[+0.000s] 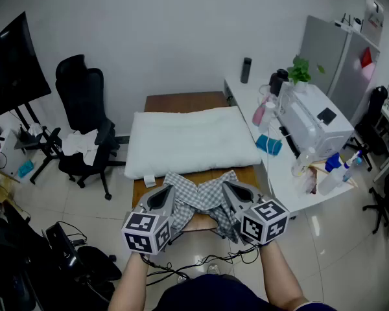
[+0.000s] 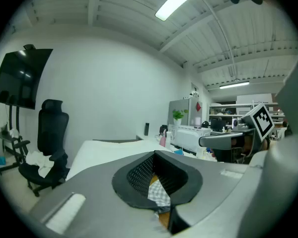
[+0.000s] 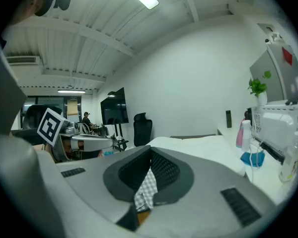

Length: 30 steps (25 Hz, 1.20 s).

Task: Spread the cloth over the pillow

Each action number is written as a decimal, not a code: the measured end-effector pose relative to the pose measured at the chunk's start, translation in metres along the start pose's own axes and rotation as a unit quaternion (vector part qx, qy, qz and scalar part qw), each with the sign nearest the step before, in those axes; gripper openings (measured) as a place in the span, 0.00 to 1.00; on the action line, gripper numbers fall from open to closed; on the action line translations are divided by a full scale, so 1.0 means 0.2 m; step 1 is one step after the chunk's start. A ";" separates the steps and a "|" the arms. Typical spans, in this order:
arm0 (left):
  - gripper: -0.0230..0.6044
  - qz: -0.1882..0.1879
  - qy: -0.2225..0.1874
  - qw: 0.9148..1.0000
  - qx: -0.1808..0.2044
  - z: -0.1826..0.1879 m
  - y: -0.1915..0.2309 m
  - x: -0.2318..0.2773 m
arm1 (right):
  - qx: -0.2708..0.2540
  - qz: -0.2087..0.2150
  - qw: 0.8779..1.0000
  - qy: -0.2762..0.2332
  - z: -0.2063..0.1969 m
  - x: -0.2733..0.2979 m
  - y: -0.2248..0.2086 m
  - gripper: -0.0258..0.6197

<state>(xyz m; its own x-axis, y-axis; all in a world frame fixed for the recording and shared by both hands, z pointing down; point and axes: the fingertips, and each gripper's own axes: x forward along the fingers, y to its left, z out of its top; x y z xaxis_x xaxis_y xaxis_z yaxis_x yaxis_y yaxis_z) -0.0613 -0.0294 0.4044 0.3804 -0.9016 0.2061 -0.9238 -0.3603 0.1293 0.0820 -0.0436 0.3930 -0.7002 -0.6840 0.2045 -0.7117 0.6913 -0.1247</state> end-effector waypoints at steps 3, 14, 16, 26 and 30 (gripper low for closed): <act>0.05 0.015 0.009 1.000 -0.008 -0.08 0.05 0.01 | 0.002 0.001 1.000 0.003 -0.02 0.01 0.01 0.05; 0.15 0.068 0.082 0.993 -0.045 -0.61 0.21 0.15 | 0.011 -0.001 1.000 0.019 -0.09 0.02 -0.01 0.05; 0.21 0.067 0.096 0.991 -0.060 -0.68 0.22 0.18 | 0.013 -0.002 1.000 0.022 -0.09 0.02 -0.01 0.05; 0.34 0.099 0.133 0.981 -0.100 -0.84 0.33 0.29 | 0.016 -0.011 0.999 0.032 -0.12 0.01 -0.06 0.05; 0.34 0.109 0.139 0.978 -0.108 -0.87 0.37 0.31 | 0.018 -0.016 0.999 0.036 -0.13 0.01 -0.09 0.05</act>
<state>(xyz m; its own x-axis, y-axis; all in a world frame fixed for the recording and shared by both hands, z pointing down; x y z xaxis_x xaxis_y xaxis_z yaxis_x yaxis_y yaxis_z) -0.0990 -0.0706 0.5962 0.1999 -0.8407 0.5033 -0.9653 -0.0810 0.2481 0.0951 -0.0506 0.4208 -0.6720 -0.6861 0.2786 -0.7363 0.6593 -0.1522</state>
